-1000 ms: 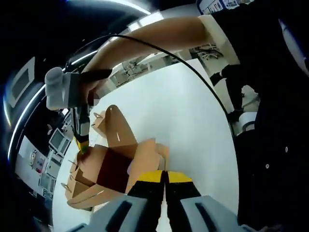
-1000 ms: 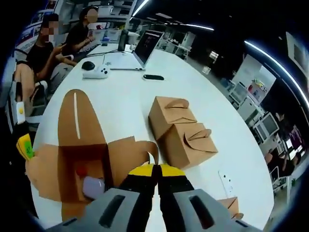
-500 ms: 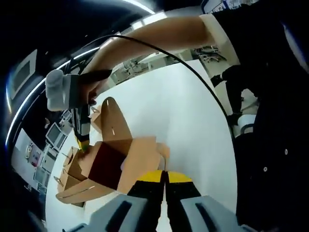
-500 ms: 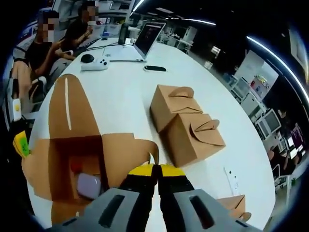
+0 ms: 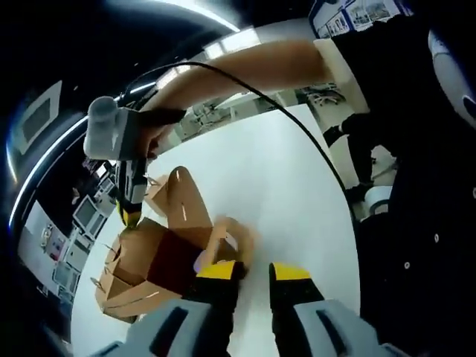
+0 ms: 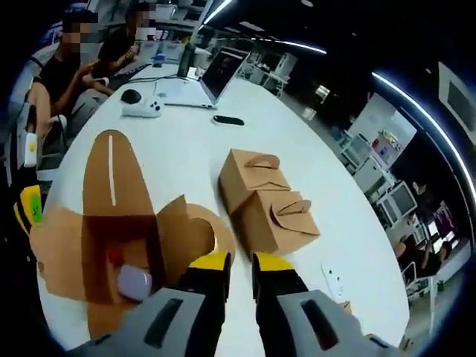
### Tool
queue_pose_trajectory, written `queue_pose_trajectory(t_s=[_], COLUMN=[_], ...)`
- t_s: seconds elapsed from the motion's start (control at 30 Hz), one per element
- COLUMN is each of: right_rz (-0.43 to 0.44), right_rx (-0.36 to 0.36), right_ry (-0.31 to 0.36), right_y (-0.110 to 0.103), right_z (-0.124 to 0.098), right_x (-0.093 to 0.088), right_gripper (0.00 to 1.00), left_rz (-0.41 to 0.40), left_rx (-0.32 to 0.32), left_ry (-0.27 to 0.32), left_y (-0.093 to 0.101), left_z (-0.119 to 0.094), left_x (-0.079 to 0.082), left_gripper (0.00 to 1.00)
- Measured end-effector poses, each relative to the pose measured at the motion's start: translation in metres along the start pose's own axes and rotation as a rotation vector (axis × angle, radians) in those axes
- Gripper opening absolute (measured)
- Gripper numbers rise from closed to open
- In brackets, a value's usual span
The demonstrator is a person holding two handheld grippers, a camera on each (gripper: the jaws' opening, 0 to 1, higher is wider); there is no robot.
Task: Pick up one paper box from the group, open the paper box, and remove the item inside
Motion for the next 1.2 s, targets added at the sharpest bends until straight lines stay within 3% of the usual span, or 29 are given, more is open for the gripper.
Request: queue_pose_trajectory(t_s=[0.07,0.17,0.3,0.43,0.53,0.8,0.9,0.97,1.2], right_rz=[0.012,0.032,0.055,0.096,0.124,0.208,0.189,0.158,0.184], right_rx=[-0.006,-0.02,-0.039,-0.045,-0.019,0.084,0.084,0.074,0.124], right_ry=[0.028,0.064,0.138,0.19,0.209,0.157,0.136,0.11,0.049], right_y=[-0.003,-0.008,-0.016,-0.028,-0.043,-0.079,-0.085,-0.087,-0.095], right_z=[-0.01,-0.028,-0.056,-0.084,-0.1,-0.123,-0.13,-0.135,-0.158], right_x=[0.004,0.01,0.018,0.019,0.013,-0.03,-0.045,-0.055,-0.078], right_gripper=[0.16,0.17,0.18,0.18,0.2,0.32,0.44,0.47,0.5], left_rz=[-0.002,-0.04,-0.083,-0.178,-0.26,-0.446,-0.454,-0.459,-0.451], left_rx=[0.003,0.003,0.025,0.056,0.076,0.094,0.123,0.144,0.156], left_ry=[-0.003,0.027,0.067,0.124,0.138,0.065,0.001,-0.004,-0.027], left_y=[0.0,0.0,-0.005,-0.013,-0.021,-0.042,-0.05,-0.056,-0.065], left_z=[-0.005,-0.014,-0.027,-0.044,-0.055,-0.076,-0.08,-0.083,-0.096], left_x=[0.001,0.006,0.009,0.007,-0.005,-0.051,-0.066,-0.07,-0.072], left_gripper=[0.22,0.29,0.31,0.32,0.32,0.36,0.38,0.41,0.59])
Point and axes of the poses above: the point that each gripper's makers call its tool centre point, and the gripper's own axes: z roughly forward along the fingers, y roughly to its right, x roughly out of its top, the point moved 2 cm from there along -z, roughly backward along the fingers, and after that the axes turned 5 degrees about -y, right-handed, at the moved point
